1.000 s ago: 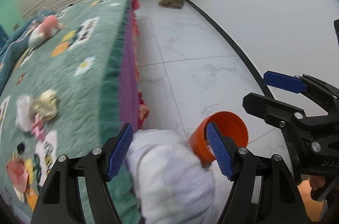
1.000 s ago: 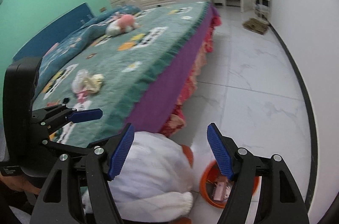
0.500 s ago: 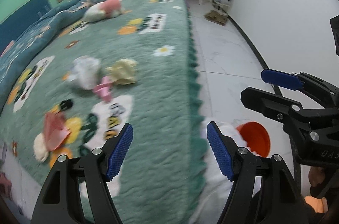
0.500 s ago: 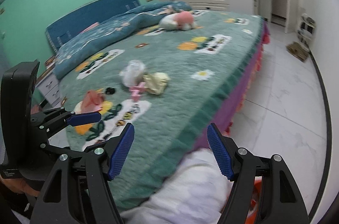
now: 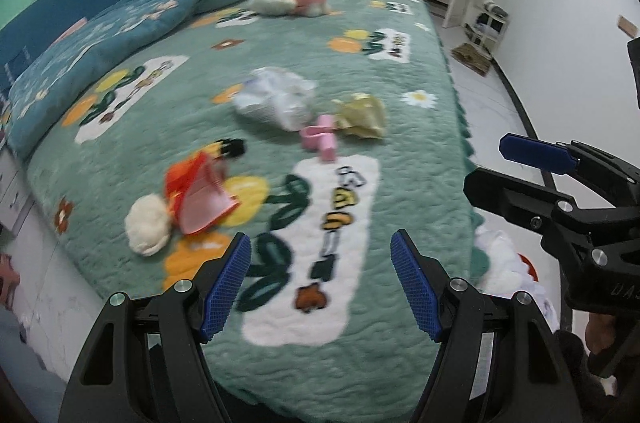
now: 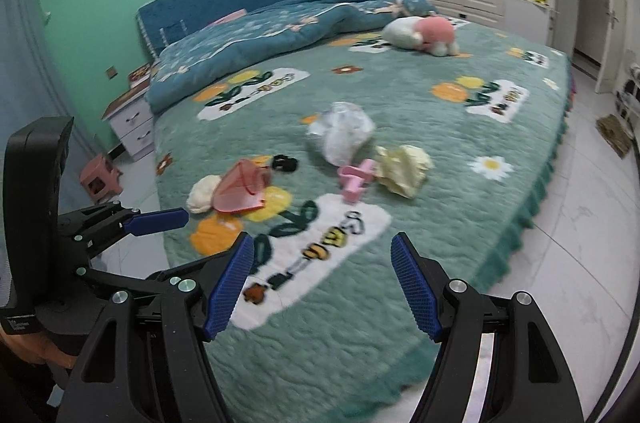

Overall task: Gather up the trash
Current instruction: 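Move both open grippers back over the bed toward the remaining trash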

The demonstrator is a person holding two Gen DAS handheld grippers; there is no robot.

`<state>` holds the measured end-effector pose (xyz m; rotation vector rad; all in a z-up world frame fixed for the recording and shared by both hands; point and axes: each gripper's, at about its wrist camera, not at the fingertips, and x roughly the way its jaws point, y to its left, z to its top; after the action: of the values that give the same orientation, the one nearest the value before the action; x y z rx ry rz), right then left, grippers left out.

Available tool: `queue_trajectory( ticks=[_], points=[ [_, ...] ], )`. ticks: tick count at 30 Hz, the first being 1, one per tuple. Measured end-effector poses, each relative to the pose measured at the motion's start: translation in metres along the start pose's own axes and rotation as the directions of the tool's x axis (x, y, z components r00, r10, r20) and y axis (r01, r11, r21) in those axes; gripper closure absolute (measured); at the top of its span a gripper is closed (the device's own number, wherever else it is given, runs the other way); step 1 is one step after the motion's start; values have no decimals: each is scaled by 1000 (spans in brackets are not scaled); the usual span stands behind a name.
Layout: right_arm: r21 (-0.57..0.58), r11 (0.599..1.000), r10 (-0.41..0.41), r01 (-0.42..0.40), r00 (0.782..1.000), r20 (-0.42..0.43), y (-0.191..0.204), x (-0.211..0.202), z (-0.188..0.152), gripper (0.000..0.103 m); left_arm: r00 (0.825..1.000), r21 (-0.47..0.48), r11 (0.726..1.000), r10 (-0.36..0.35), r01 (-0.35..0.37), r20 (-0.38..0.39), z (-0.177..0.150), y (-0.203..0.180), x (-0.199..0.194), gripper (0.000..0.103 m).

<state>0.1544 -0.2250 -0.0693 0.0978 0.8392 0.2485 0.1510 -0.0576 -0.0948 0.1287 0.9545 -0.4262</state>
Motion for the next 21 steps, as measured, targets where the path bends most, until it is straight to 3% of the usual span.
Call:
queue_trajectory(
  ticks=[11,21],
  points=[
    [-64,995,66,-70,996,-58,37,51,24,32,999,-120,992,38,-42,-38,-3,58,12,30],
    [-49,997,54,-59,994,-93,24,77,38,32,997,-136,990,23,-33,-74,11,71,41,30]
  ],
)
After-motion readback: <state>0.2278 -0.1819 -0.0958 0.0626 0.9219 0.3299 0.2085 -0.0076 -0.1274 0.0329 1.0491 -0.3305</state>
